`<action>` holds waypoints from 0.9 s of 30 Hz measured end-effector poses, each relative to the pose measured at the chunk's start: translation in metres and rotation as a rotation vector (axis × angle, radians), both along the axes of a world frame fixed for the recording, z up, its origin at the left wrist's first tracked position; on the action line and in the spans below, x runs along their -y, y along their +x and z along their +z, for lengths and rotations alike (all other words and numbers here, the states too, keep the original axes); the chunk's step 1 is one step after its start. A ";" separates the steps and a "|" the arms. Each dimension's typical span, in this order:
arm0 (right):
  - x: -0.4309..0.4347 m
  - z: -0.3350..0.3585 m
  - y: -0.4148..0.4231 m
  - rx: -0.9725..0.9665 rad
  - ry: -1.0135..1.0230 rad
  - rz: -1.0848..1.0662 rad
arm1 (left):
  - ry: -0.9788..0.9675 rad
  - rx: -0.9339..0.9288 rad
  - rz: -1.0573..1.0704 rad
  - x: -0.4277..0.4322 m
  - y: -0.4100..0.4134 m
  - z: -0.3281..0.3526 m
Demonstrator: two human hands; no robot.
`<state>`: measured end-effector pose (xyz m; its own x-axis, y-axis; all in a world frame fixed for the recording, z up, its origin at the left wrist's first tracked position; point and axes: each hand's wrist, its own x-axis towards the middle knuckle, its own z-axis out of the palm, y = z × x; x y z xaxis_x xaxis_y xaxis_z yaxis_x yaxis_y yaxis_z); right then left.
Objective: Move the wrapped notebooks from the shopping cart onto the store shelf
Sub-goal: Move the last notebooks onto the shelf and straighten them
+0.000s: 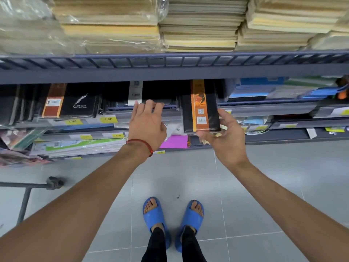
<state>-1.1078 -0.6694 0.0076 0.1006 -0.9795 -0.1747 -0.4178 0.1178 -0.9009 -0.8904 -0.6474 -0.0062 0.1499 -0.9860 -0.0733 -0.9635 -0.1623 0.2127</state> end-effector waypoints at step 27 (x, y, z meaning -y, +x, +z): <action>0.065 0.006 -0.005 -0.659 -0.195 0.379 | 0.014 -0.307 0.035 0.003 -0.013 0.002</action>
